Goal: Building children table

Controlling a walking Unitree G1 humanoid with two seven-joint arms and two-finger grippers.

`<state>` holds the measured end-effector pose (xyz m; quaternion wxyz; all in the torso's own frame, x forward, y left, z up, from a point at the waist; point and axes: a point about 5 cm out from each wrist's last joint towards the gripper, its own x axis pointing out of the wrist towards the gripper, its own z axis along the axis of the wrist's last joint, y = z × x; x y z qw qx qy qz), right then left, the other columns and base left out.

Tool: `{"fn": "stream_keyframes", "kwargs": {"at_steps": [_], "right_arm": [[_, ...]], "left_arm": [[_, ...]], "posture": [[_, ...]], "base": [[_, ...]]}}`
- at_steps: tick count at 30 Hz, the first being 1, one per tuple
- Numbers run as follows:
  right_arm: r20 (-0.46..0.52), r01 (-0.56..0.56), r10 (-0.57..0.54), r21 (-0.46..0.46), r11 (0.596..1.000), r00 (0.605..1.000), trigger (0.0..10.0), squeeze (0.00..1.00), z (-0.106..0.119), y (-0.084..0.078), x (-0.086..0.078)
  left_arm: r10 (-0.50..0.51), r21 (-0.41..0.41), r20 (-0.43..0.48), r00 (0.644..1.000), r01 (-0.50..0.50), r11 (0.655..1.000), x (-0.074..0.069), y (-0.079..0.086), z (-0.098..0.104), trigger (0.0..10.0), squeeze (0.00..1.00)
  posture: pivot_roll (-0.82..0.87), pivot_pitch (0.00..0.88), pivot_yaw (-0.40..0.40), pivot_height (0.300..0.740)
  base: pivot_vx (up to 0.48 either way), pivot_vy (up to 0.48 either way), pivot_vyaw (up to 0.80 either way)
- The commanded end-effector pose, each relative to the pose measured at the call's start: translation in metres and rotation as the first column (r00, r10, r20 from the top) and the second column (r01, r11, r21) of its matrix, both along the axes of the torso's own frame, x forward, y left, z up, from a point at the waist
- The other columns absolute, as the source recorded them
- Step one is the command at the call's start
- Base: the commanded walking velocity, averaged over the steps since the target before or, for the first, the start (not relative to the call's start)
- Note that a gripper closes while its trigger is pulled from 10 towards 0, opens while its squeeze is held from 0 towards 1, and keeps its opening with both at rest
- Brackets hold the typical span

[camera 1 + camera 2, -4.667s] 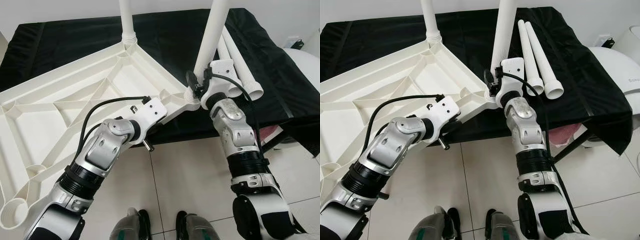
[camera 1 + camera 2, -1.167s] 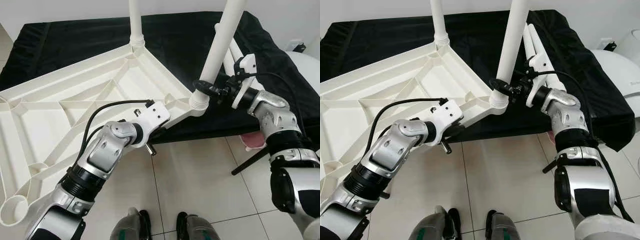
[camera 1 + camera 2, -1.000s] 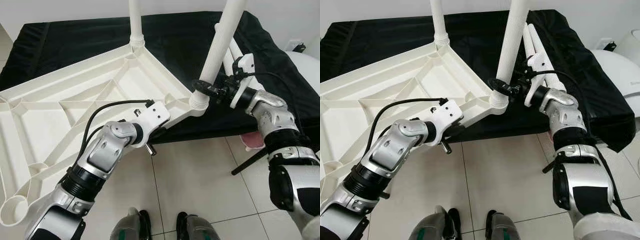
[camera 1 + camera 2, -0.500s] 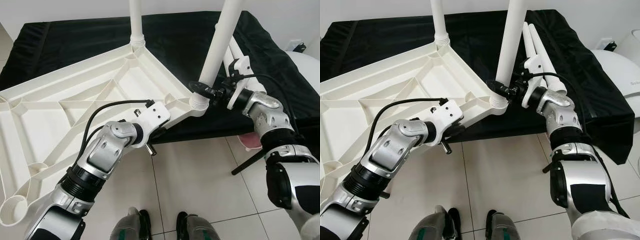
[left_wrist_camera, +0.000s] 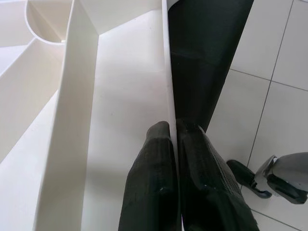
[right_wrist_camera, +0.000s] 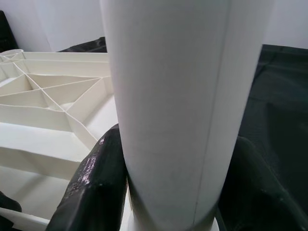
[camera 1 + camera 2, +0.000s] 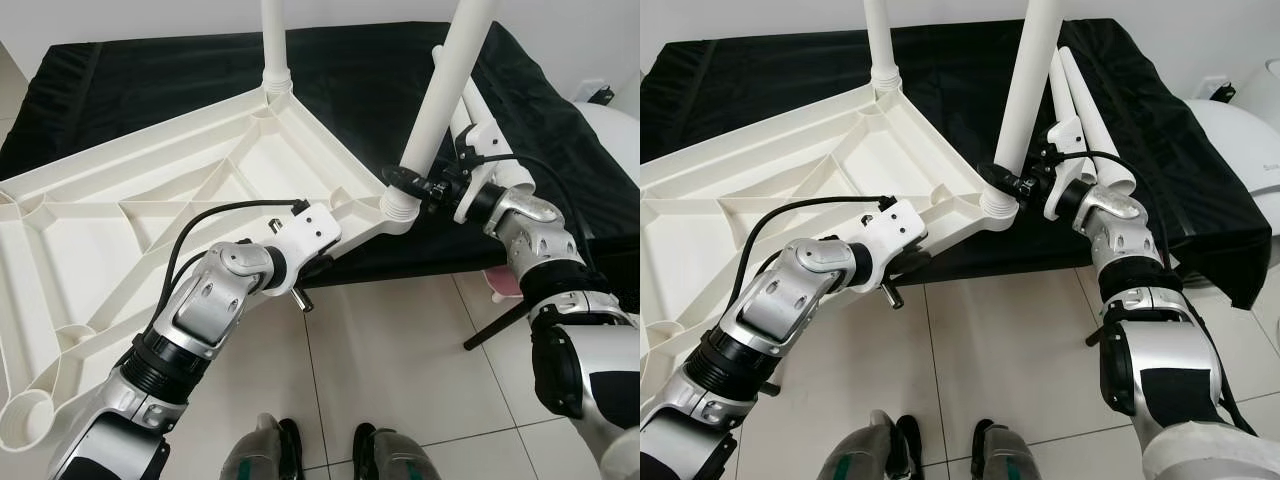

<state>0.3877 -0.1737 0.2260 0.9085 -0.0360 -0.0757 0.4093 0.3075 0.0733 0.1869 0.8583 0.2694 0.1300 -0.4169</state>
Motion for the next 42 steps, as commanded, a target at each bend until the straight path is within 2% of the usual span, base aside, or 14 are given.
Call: {"fn": "stream_keyframes", "kwargs": {"at_steps": [1, 5, 6, 14, 17, 24, 32, 42], "right_arm": [[-0.025, 0.010, -0.009, 0.045, 0.999, 1.000, 0.0, 0.00, -0.007, -0.002, -0.001], [-0.024, 0.023, -0.021, 0.074, 0.997, 1.000, 0.0, 0.00, -0.008, 0.001, 0.000], [-0.020, 0.027, -0.025, 0.081, 0.996, 0.999, 10.0, 0.00, -0.008, 0.002, -0.001], [0.020, 0.065, -0.067, 0.111, 0.992, 0.998, 10.0, 0.00, -0.008, 0.011, -0.003], [0.033, 0.152, -0.158, 0.139, 0.979, 0.987, 10.0, 0.00, -0.006, 0.014, -0.003], [0.043, 0.227, -0.237, 0.157, 0.961, 0.971, 10.0, 0.00, -0.006, 0.016, -0.005], [0.067, 0.303, -0.325, 0.222, 0.927, 0.943, 10.0, 0.00, -0.004, 0.031, -0.018], [0.070, 0.412, -0.445, 0.273, 0.869, 0.893, 10.0, 0.00, 0.000, 0.037, -0.024]], "left_arm": [[-0.011, -0.002, 0.053, 0.999, 0.011, 1.000, -0.003, -0.002, 0.009, 10.0, 0.00], [-0.014, -0.002, 0.051, 0.999, 0.014, 1.000, -0.003, -0.003, 0.009, 10.0, 0.00], [-0.012, -0.002, 0.052, 0.999, 0.012, 1.000, -0.003, -0.002, 0.010, 10.0, 0.00], [-0.001, -0.005, 0.053, 0.999, 0.001, 1.000, -0.002, -0.001, 0.010, 10.0, 0.00], [0.001, -0.007, 0.052, 0.999, 0.000, 1.000, -0.002, -0.001, 0.009, 10.0, 0.00], [0.008, -0.009, 0.055, 0.998, -0.007, 1.000, 0.000, -0.001, 0.010, 10.0, 0.00], [0.005, -0.005, 0.054, 0.999, -0.005, 1.000, -0.001, -0.001, 0.009, 10.0, 0.00], [0.003, -0.008, 0.054, 0.999, -0.002, 1.000, -0.001, -0.002, 0.008, 10.0, 0.00]], "posture": [[-0.08, 0.157, 0.029, 0.740], [-0.08, 0.157, 0.029, 0.740], [-0.08, 0.158, 0.025, 0.740], [-0.07, 0.157, 0.019, 0.740], [-0.08, 0.148, 0.015, 0.740], [-0.08, 0.148, 0.015, 0.740], [-0.08, 0.140, 0.011, 0.740], [-0.08, 0.130, 0.008, 0.740]], "base": [[0.000, 0.000, 0.00], [0.000, 0.000, 0.00], [0.000, 0.000, 0.00], [0.000, 0.000, 0.00], [0.000, 0.000, 0.00], [0.000, 0.000, 0.00], [0.000, 0.000, 0.00], [0.000, 0.000, 0.00]]}}
